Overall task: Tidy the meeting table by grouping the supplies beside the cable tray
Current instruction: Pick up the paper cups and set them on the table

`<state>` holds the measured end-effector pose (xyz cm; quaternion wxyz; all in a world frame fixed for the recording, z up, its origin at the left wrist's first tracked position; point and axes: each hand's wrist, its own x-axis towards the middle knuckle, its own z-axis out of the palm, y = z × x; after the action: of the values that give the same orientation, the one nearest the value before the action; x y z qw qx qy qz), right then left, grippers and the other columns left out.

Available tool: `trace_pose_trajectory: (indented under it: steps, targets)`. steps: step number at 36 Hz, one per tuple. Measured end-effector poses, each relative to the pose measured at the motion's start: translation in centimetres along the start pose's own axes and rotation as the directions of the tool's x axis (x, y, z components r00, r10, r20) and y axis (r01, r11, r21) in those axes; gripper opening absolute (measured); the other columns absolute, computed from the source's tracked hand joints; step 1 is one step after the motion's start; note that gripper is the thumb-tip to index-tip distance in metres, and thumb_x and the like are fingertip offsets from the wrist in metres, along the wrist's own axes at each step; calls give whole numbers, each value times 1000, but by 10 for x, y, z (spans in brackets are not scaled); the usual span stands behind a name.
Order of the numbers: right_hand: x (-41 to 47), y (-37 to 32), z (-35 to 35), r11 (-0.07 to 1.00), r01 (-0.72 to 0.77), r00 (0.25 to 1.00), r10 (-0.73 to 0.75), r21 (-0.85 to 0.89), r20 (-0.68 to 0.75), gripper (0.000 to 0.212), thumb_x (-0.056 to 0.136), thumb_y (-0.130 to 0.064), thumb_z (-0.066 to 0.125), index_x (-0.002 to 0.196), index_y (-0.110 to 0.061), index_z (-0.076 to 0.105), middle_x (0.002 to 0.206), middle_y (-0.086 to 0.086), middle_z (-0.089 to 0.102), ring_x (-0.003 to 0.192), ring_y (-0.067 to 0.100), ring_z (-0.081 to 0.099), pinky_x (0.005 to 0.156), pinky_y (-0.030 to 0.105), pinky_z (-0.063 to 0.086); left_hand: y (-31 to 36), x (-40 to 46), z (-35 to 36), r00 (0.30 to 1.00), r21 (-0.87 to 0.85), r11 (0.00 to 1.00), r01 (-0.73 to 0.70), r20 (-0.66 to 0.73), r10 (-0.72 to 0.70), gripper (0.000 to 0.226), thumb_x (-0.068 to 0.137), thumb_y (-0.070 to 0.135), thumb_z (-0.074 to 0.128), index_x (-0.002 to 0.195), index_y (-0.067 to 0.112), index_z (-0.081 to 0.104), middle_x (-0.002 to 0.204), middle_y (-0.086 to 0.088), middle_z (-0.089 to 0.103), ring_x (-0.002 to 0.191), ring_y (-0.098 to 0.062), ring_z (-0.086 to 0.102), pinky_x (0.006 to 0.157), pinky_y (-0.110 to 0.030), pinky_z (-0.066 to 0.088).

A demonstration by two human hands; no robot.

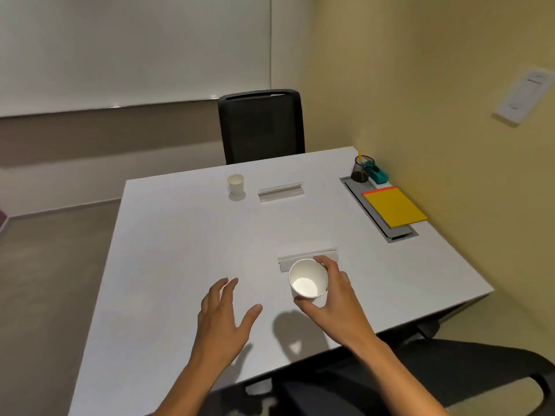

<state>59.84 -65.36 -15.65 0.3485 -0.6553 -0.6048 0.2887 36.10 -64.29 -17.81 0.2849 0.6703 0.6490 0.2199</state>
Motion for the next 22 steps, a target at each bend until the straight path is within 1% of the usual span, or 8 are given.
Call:
trace_pose_trajectory:
  steps: [5, 9, 12, 16, 18, 19, 21, 22]
  targets:
    - [26, 18, 22, 997, -13, 995, 20, -76, 95, 79, 79, -53, 73, 144, -41, 28, 130, -17, 52, 118, 12, 51, 92, 36, 52, -16, 14, 12, 999, 159, 987, -23, 34, 18, 94, 81, 80, 28, 157, 32, 1, 166, 8, -8, 154, -18, -11, 123, -43, 9]
    - [49, 30, 46, 988, -25, 990, 46, -152, 135, 81, 82, -52, 70, 150, -34, 28, 143, -16, 48, 126, 13, 50, 96, 36, 50, -29, 37, 18, 995, 344, 935, -85, 68, 66, 94, 84, 80, 22, 151, 33, -23, 156, 8, -36, 147, -22, -31, 122, -43, -5]
    - [65, 39, 67, 981, -90, 982, 116, -171, 151, 79, 81, -48, 71, 147, -33, 29, 138, -13, 49, 124, 15, 52, 93, 37, 51, -35, 57, 20, 991, 395, 912, -110, 115, 70, 94, 86, 80, 23, 145, 33, -34, 151, 5, -44, 145, -25, -36, 122, -45, -9]
    - [82, 53, 96, 956, -184, 959, 225, -230, 170, 77, 83, -46, 71, 146, -32, 29, 134, -11, 51, 120, 17, 54, 88, 37, 52, -44, 87, 24, 980, 429, 894, -128, 191, 49, 90, 78, 83, 7, 134, 36, -45, 151, 3, -46, 144, -27, -36, 124, -48, -8]
    - [90, 61, 110, 939, -211, 946, 266, -273, 183, 78, 82, -43, 70, 147, -31, 28, 135, -10, 49, 121, 18, 53, 87, 39, 52, -47, 98, 25, 976, 397, 905, -150, 207, 71, 93, 81, 84, 10, 148, 31, -27, 158, -1, -32, 149, -30, -25, 123, -47, -5]
    - [93, 65, 116, 929, -222, 939, 285, -295, 192, 79, 81, -42, 70, 147, -30, 28, 136, -10, 48, 122, 19, 52, 87, 40, 52, -47, 103, 24, 975, 369, 915, -163, 201, 92, 95, 85, 80, 23, 156, 24, -6, 164, -5, -16, 152, -34, -11, 123, -48, 3]
    - [99, 70, 128, 914, -246, 925, 321, -323, 205, 81, 81, -43, 70, 148, -28, 28, 139, -10, 47, 125, 19, 51, 88, 38, 52, -53, 113, 25, 972, 310, 925, -220, 152, 180, 92, 81, 67, 55, 151, 10, 37, 161, -15, 25, 148, -44, 22, 116, -56, 27]
    - [102, 72, 133, 907, -263, 917, 341, -328, 207, 83, 80, -43, 70, 149, -28, 27, 140, -10, 47, 126, 19, 50, 88, 38, 51, -58, 119, 28, 969, 315, 918, -240, 133, 208, 90, 78, 63, 64, 146, 7, 45, 156, -18, 35, 143, -46, 32, 111, -59, 35]
